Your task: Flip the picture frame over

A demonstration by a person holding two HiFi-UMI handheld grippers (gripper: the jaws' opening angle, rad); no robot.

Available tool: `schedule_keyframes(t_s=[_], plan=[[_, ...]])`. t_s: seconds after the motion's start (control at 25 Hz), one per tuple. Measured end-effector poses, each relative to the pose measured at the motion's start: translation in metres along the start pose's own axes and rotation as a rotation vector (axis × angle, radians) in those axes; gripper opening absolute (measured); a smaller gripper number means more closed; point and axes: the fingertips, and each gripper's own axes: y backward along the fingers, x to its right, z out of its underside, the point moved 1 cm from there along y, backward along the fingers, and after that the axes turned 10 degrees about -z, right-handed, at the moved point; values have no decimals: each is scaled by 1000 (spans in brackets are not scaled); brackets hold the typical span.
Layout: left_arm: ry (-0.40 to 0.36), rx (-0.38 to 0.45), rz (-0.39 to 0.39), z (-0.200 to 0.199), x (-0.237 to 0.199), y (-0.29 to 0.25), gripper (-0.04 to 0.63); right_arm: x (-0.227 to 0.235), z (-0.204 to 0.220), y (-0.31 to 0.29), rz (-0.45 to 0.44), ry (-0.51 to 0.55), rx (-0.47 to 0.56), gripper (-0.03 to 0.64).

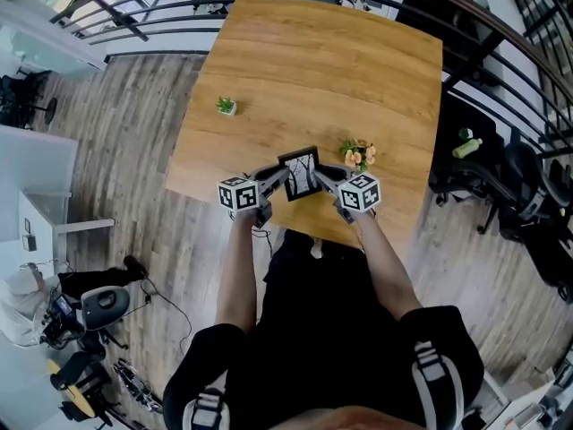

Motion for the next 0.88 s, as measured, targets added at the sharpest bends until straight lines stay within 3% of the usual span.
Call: schedule_keyframes(t_s=[0.88], plan=[[-78,-121,-209,0,-87,-37,87,43,17,-55,274,-100,-63,89]])
